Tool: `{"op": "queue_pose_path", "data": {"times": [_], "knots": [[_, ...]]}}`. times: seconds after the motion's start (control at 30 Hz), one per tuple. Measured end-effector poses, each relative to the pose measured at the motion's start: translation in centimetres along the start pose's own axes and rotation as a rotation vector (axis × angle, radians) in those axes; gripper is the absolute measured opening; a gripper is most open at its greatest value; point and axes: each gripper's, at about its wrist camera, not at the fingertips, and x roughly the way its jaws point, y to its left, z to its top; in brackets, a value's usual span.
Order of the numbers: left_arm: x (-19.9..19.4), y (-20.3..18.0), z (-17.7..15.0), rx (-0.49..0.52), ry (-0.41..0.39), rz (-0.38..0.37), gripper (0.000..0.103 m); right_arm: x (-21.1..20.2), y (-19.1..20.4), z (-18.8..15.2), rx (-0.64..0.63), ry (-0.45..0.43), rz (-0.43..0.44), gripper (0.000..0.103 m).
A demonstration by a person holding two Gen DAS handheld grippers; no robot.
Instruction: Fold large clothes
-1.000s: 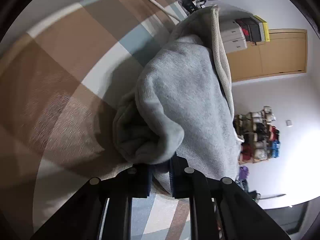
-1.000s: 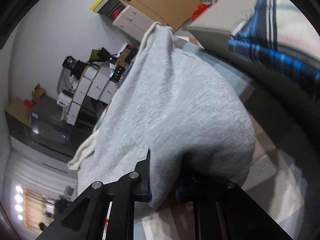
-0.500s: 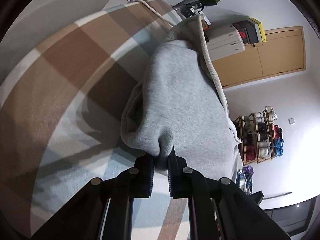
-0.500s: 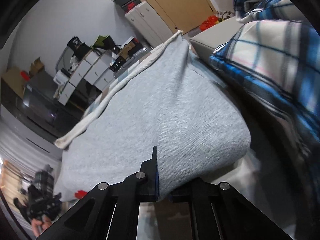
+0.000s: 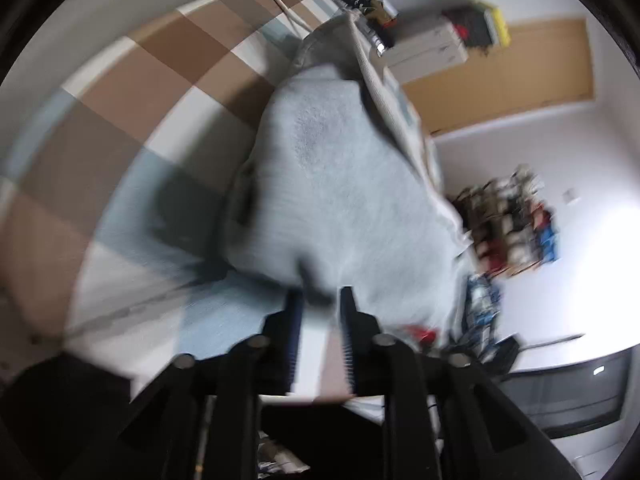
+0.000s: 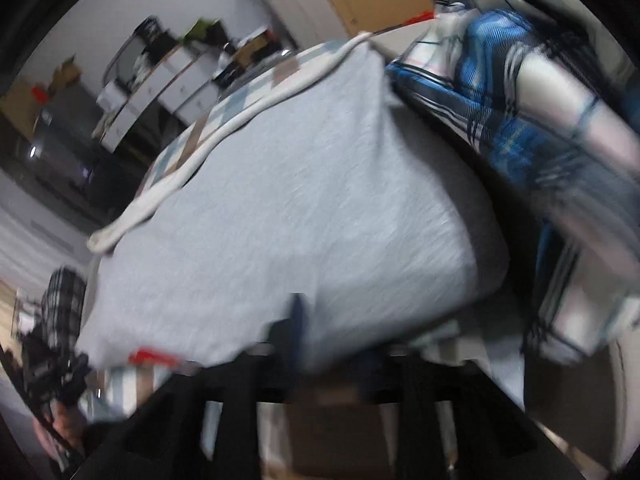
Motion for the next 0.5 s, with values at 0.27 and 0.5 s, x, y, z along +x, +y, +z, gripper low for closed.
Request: {"op": "queue_pose_path", "data": {"times": [0.27, 0.5], "knots": [[-1.8, -7.2, 3.3, 0.209, -0.186, 0.022, 0.085, -5.6, 8.8, 3.3, -0.379, -0.221, -0.029, 0.103], [5.2, -10.2, 7.3, 0.307, -0.267, 0.14, 0.085, 4.4, 15.9, 10.5, -0.608, -0.061, -0.103, 0.103]]}}
